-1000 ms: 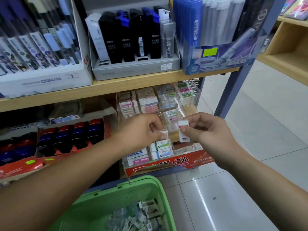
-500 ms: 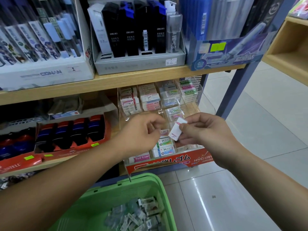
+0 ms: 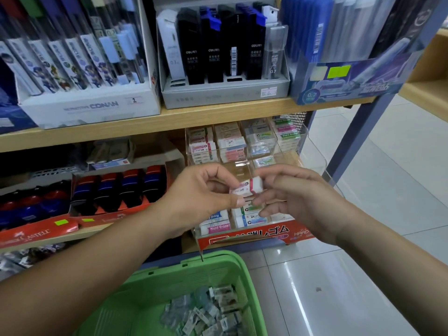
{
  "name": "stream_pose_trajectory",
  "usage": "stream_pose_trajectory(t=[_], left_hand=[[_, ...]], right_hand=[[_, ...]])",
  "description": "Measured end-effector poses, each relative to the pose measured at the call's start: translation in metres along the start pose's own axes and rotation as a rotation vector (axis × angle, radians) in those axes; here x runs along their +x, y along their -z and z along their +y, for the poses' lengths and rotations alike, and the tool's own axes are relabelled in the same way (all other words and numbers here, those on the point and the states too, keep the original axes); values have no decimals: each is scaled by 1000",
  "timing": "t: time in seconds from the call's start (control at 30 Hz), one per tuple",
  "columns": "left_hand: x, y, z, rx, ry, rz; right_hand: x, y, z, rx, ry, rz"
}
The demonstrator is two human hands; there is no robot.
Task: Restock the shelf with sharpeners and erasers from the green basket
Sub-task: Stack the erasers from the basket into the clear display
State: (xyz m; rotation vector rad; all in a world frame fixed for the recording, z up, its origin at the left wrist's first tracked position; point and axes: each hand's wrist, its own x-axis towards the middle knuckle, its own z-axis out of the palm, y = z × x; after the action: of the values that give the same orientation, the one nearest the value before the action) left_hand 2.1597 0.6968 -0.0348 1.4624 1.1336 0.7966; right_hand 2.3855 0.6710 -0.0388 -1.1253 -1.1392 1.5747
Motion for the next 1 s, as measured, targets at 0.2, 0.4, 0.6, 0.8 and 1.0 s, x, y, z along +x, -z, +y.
stream_pose_trajectory(t=[0.2,0.4,0.6,0.8,1.0], left_hand=[[-3,5,-3,56,-71,6],[2,7,1,286,-161,-32],[11,-6,7,401,-90,-190],[13,-25,-19,415,-84,-3],[13,-28,-40,601,-135,4]], right_hand=[[0,-4,9,-97,23,72],[1,-6,6,-171,57,112],[3,-8,0,-120,145,306],[-1,8,10,-701,37,140],[2,10,18,-1019,72,1]])
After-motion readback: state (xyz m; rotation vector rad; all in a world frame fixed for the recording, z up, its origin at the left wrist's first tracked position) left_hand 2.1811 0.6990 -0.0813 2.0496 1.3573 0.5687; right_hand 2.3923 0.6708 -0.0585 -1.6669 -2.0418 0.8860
